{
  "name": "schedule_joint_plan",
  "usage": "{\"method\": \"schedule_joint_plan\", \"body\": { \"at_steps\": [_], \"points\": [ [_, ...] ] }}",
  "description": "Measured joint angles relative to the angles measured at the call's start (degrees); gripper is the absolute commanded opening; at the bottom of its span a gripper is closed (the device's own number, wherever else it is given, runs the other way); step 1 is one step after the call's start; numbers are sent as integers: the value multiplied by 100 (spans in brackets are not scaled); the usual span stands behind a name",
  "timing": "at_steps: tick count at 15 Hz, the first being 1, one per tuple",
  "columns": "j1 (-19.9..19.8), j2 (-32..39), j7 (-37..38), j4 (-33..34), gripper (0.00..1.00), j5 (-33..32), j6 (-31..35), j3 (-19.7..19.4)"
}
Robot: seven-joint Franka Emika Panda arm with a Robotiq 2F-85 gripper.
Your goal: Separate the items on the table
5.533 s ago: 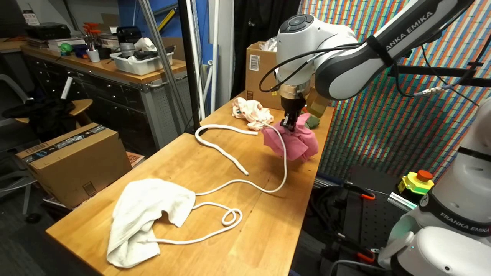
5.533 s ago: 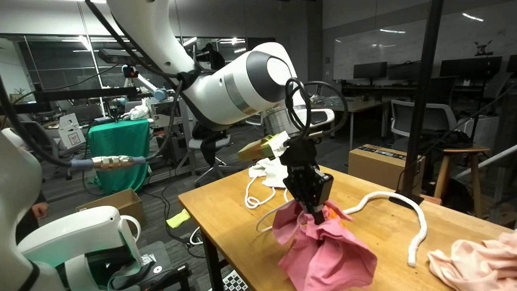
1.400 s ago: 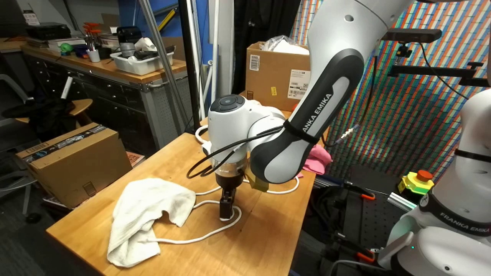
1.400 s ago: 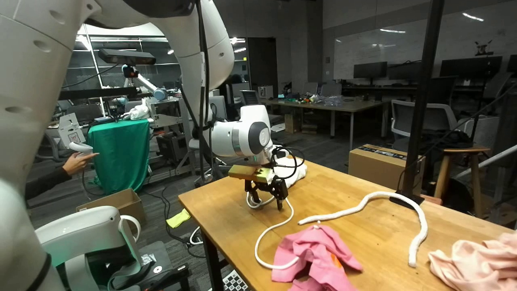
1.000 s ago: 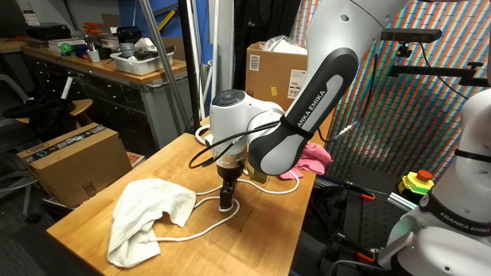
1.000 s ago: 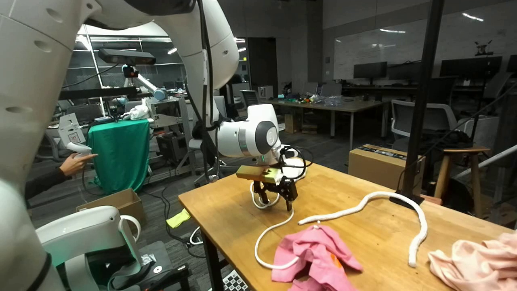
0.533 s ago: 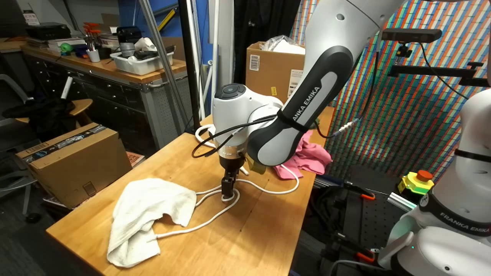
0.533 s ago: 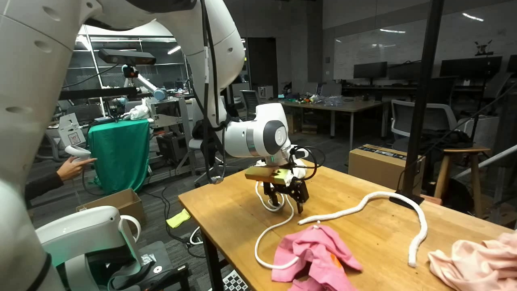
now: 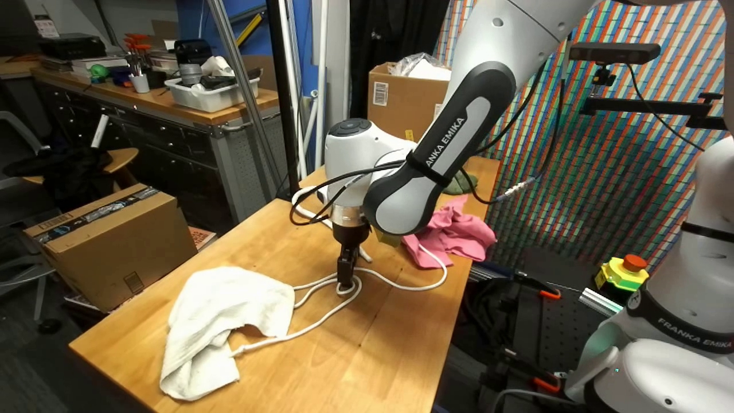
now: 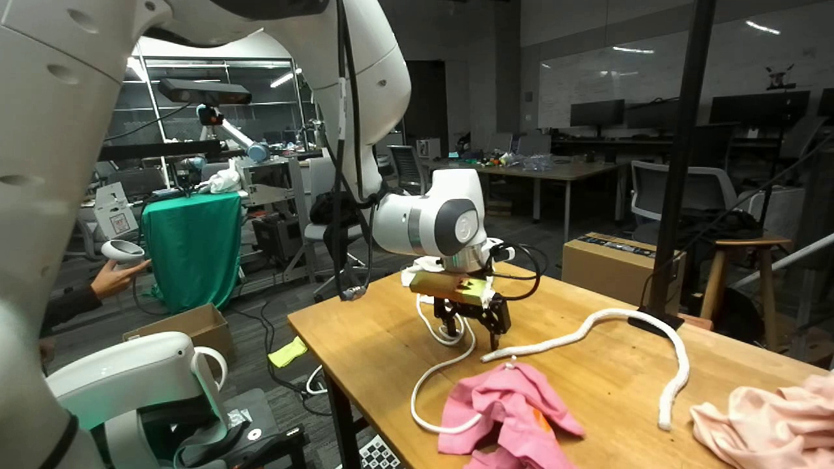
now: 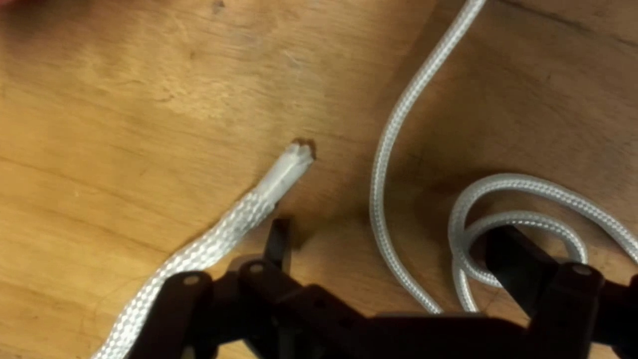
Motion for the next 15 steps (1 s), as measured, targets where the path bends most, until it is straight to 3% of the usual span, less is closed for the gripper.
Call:
{"method": "schedule_joint_plan", "body": {
  "at_steps": [2,3,5,12,14,15],
  "points": [
    [-178,39,-326,30,96,244,-5,148],
    [-264,62,-482,46,74,368,-8,220],
    [-404,82,-731,84,70,566,-61,336],
    [-592,45,-1099,181,16,860,-315,546],
    [-579,27,-1102,172,4,863,-337,602],
    [-568,13,-1104,162,3,863,-338,613]
  ]
}}
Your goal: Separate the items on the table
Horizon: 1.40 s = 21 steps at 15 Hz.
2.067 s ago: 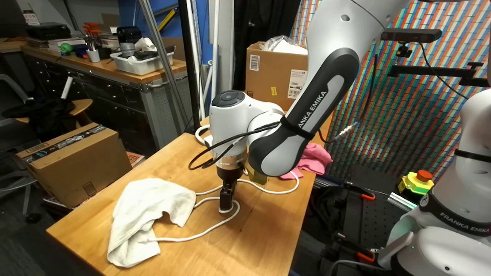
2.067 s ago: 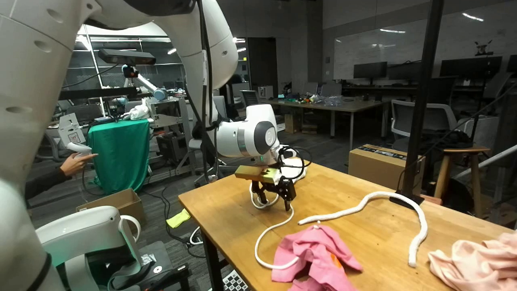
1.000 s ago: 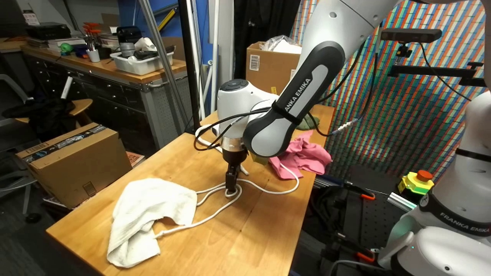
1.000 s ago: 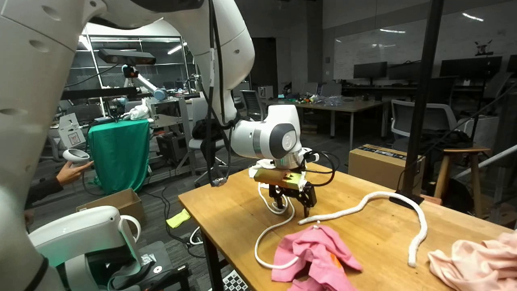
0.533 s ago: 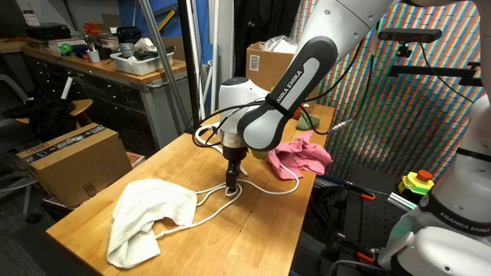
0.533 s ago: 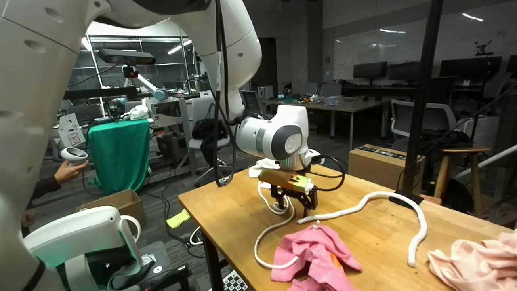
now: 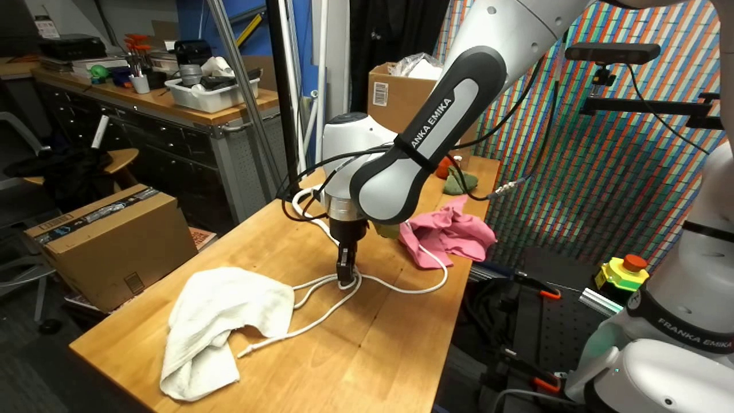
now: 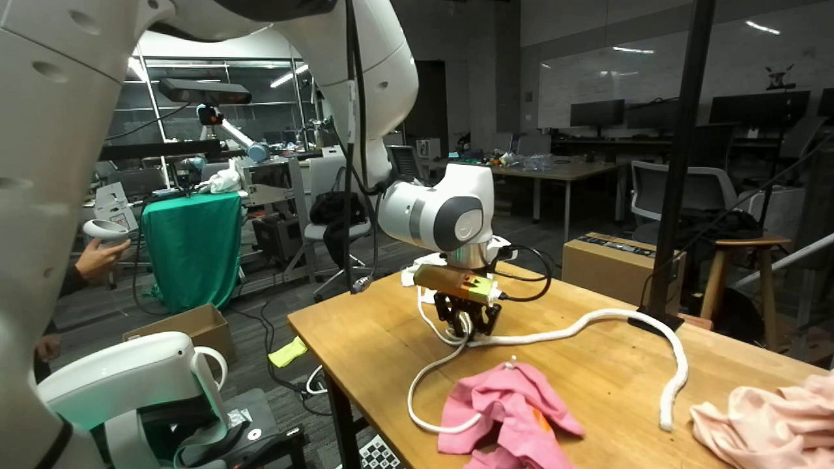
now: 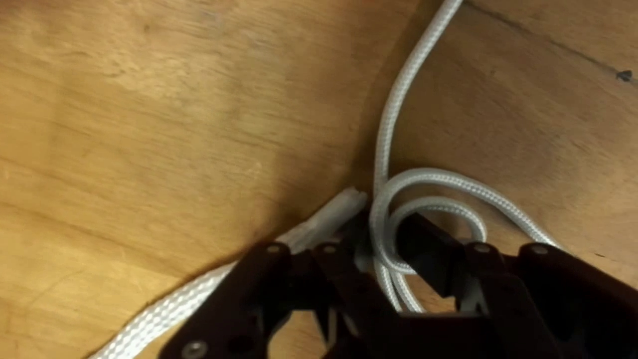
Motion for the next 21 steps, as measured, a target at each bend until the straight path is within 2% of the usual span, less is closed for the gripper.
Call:
{"method": "schedule_joint_plan", "body": {
  "at_steps": [1,2,9,21],
  "points": [
    [6,-20,-3,-15,3,0,0,9],
    [12,-43,-4,-40,7,0,0,11],
    [-6,-640,-3,-471,7,0,95,-18],
    [44,-3150,208,-2013,7,266,1104,-148]
  ]
}}
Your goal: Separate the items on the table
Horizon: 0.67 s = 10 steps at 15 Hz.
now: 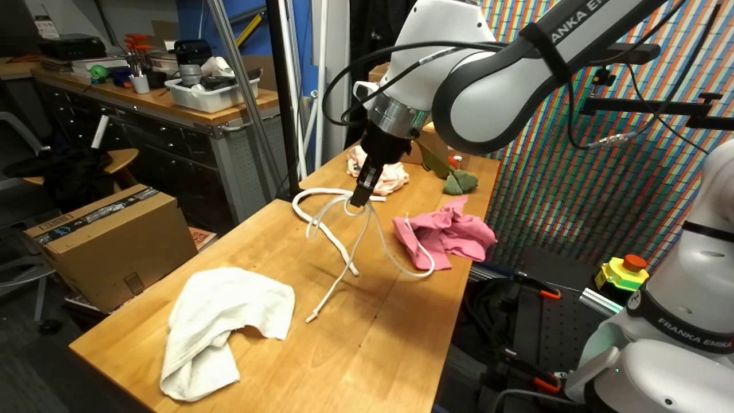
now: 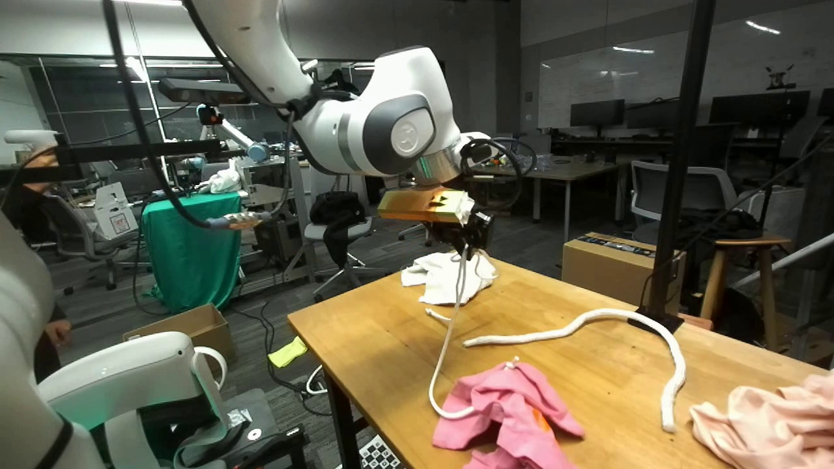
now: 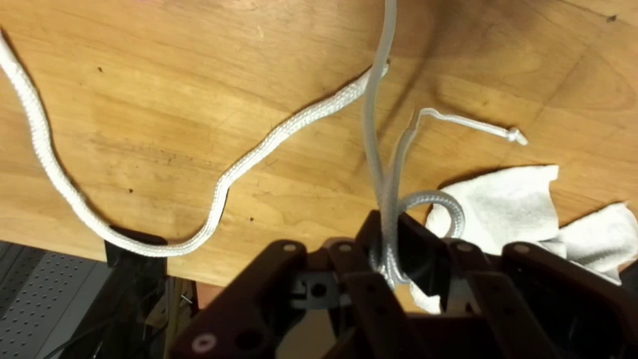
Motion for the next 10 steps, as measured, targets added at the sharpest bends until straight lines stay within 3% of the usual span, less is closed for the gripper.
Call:
{"method": "schedule_joint_plan", "body": {
  "at_steps": [10],
  "points": [
    [857,-1419,418,-369,6,643,13,57]
  ]
}}
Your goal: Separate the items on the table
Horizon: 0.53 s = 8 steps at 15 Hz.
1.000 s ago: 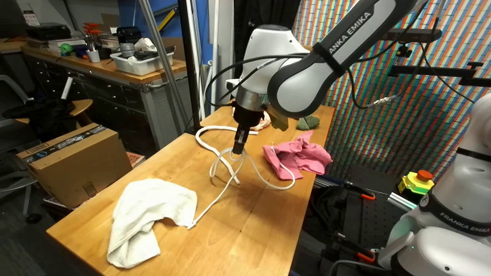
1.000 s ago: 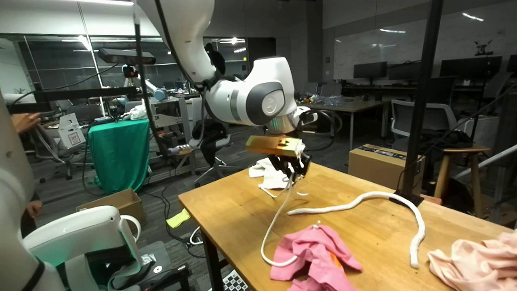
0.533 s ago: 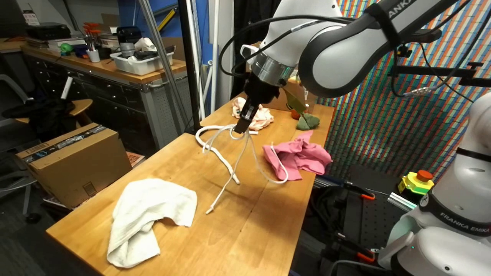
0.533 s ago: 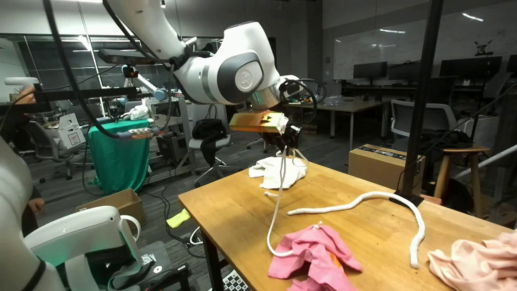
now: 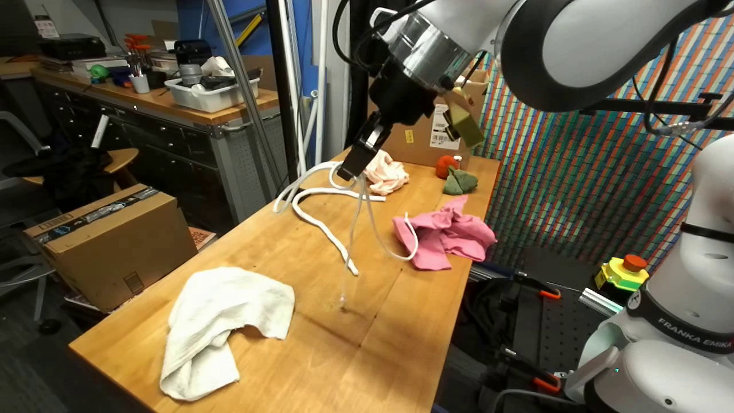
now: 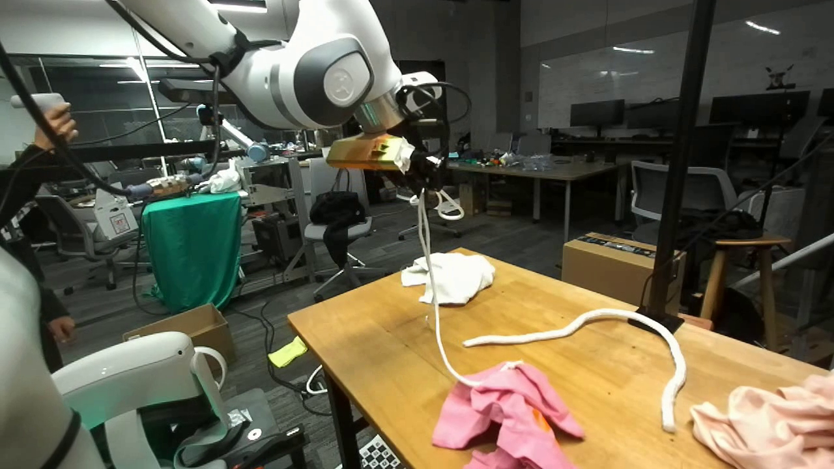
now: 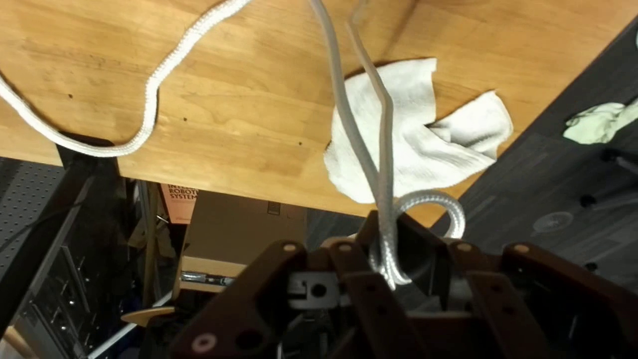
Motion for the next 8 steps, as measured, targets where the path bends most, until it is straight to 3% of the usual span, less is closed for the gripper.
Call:
{"method": "schedule_joint_plan", "body": {
  "at_steps": [8],
  "points": [
    [564,-680,401,24,6,551,-2,48]
  ]
}}
